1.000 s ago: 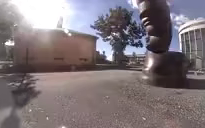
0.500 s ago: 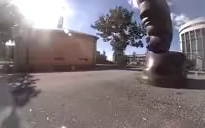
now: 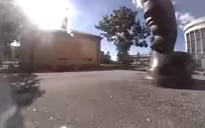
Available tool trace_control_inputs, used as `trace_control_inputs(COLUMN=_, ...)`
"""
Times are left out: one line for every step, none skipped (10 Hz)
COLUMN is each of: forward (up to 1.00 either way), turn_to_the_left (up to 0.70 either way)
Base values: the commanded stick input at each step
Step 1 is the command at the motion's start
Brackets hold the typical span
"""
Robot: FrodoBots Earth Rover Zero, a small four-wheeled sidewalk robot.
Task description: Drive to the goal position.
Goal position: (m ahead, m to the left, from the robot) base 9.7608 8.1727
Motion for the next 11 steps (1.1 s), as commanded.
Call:
trace_control_inputs(forward=0.0, turn_to_the_left=1.0)
trace_control_inputs(forward=0.0, turn_to_the_left=1.0)
trace_control_inputs(forward=0.0, turn_to_the_left=1.0)
trace_control_inputs(forward=0.0, turn_to_the_left=1.0)
trace_control_inputs(forward=0.0, turn_to_the_left=1.0)
trace_control_inputs(forward=0.0, turn_to_the_left=1.0)
trace_control_inputs(forward=0.0, turn_to_the_left=1.0)
trace_control_inputs(forward=0.0, turn_to_the_left=1.0)
trace_control_inputs(forward=0.0, turn_to_the_left=1.0)
trace_control_inputs(forward=0.0, turn_to_the_left=1.0)
trace_control_inputs(forward=0.0, turn_to_the_left=1.0)
